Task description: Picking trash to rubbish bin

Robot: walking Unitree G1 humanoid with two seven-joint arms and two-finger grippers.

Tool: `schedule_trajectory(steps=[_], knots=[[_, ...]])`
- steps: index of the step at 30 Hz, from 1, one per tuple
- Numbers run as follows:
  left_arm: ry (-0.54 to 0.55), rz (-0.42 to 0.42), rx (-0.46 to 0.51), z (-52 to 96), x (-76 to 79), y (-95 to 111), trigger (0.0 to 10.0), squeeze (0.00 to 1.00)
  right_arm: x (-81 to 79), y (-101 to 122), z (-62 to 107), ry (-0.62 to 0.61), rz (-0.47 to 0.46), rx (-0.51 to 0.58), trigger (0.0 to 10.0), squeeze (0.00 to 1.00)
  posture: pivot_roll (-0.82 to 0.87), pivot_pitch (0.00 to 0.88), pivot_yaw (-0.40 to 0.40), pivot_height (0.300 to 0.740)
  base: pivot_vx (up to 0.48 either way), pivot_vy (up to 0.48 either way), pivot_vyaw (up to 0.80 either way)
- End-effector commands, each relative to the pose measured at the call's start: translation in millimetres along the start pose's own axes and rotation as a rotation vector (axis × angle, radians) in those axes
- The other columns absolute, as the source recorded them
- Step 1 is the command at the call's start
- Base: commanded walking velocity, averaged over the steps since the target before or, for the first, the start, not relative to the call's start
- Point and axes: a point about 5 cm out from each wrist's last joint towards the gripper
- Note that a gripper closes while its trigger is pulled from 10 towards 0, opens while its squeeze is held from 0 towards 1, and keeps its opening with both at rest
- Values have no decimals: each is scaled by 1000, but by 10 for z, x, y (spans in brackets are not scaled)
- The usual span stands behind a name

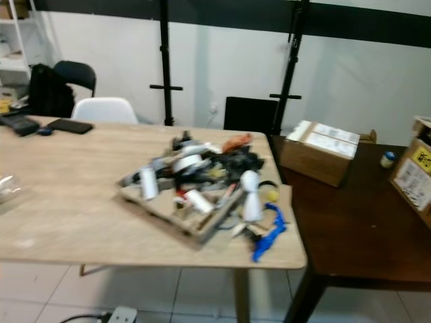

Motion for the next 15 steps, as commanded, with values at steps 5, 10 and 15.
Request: schedule_trajectory(steps=[5, 10, 15], knots=[[4, -7, -4, 7, -21, -2, 10000, 0, -20, -43, -5, 3, -6, -12, 10000, 0, 61, 0, -51, 740, 0, -362, 0], [-42, 44, 36, -4, 56, 41, 10000, 0, -16, -39, -4, 2, -9, -11, 10000, 0, 62, 0, -51, 740, 0, 192, 0], [-39, 25, 60, -4, 65, 70, 10000, 0, -18, -29, -4, 3, -9, -9, 10000, 0, 62, 0, -50, 740, 0, 384, 0]])
Point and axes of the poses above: a point about 5 cm out from each wrist's last joint towards the gripper, its own z axis pointing back from the gripper into the wrist, its own y axis along the axis of the wrist's last joint, x = y × z, and after that the axes turned 2 degrees about z, right-handed
